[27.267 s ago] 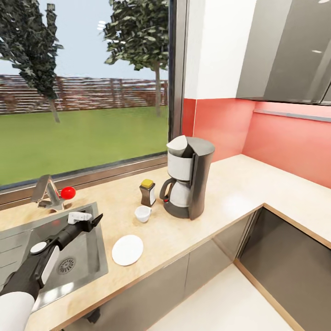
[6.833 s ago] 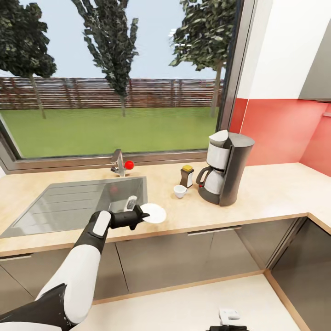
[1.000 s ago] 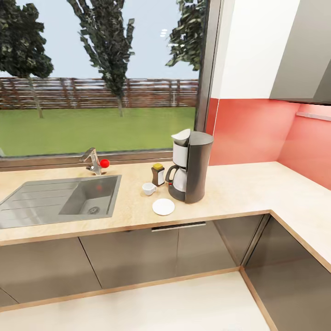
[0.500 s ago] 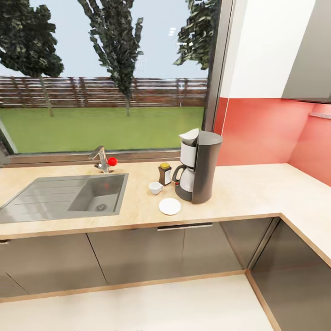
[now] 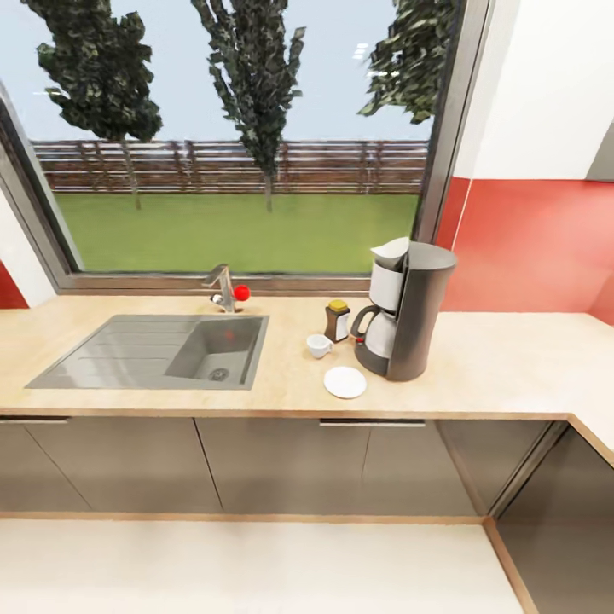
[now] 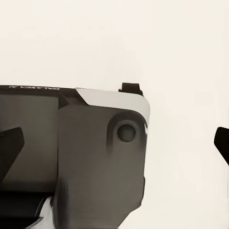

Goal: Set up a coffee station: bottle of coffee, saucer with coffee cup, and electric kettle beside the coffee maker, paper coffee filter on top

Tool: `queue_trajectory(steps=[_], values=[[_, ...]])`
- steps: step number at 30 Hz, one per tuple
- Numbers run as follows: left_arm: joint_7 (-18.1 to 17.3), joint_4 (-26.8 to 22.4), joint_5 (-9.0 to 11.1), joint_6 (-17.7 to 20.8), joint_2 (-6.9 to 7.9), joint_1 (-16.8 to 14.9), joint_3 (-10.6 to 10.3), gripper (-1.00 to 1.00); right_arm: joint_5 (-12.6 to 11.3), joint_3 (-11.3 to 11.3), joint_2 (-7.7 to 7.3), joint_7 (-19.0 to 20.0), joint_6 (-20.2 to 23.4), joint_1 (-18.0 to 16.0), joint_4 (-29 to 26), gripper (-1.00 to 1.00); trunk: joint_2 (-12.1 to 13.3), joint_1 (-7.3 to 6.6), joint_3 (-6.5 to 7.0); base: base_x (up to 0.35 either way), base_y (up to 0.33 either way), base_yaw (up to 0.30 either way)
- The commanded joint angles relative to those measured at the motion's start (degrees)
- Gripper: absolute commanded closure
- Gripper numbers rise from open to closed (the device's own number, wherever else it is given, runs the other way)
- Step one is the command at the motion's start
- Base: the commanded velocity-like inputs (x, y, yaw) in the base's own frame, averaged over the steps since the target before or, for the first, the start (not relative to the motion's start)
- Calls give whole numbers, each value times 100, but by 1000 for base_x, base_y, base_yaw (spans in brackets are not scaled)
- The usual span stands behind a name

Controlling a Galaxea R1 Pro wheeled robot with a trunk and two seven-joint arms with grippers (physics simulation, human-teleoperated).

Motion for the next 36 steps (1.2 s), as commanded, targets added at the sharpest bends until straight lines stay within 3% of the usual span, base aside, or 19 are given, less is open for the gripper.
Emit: queue_trajectory(steps=[1, 5, 8, 11, 36], values=[[-28, 5, 9, -13, 0, -6, 33, -100, -53, 49, -7, 6, 22, -2, -5, -100, -11, 3, -17, 0, 0, 244], [-30, -3, 8, 6, 3, -14, 25, -100, -56, 46, -32, 6, 22, 2, -5, -100, -11, 3, -37, 0, 0, 244], [-37, -10, 0, -1, -17, -18, 14, -100, -67, 48, -197, 11, 22, 2, -12, -100, -11, 3, -53, 0, 0, 244], [-37, -13, 5, -7, -2, -23, 13, -100, -69, 48, -229, 13, 22, 3, -13, -100, -11, 3, -69, 0, 0, 244], [-20, -6, 6, -15, -23, -36, 23, -100, -62, 48, -238, 15, 13, 3, -14, -100, -11, 3, -201, 29, 7, 244]])
